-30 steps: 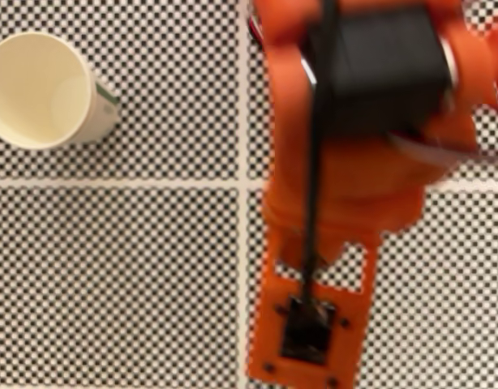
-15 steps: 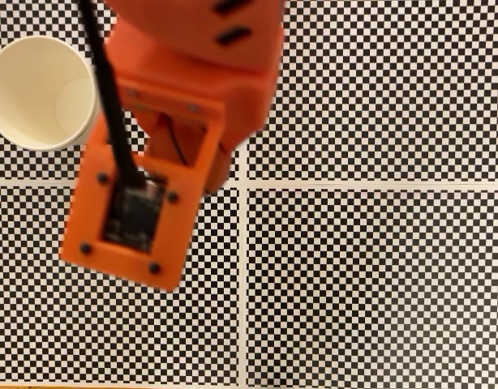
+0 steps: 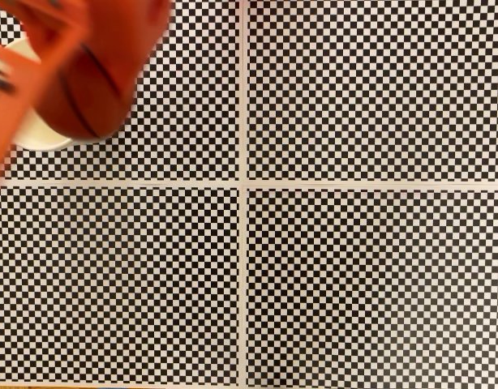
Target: Grasp basketball and place into cup.
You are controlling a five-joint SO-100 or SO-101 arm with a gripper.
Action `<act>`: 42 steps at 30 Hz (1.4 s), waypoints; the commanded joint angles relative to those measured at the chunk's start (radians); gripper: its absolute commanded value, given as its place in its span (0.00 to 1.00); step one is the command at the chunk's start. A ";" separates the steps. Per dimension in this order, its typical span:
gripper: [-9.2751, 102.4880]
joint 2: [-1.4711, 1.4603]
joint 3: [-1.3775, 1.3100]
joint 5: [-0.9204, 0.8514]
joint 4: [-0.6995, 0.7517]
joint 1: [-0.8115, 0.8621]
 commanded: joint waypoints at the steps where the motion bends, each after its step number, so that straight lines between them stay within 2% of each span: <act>1: 0.17 0.020 -0.014 -0.009 -0.005 0.051; 17: 0.19 -0.081 -0.041 0.026 -0.115 0.169; 42: 0.21 -0.221 -0.130 0.020 -0.153 0.247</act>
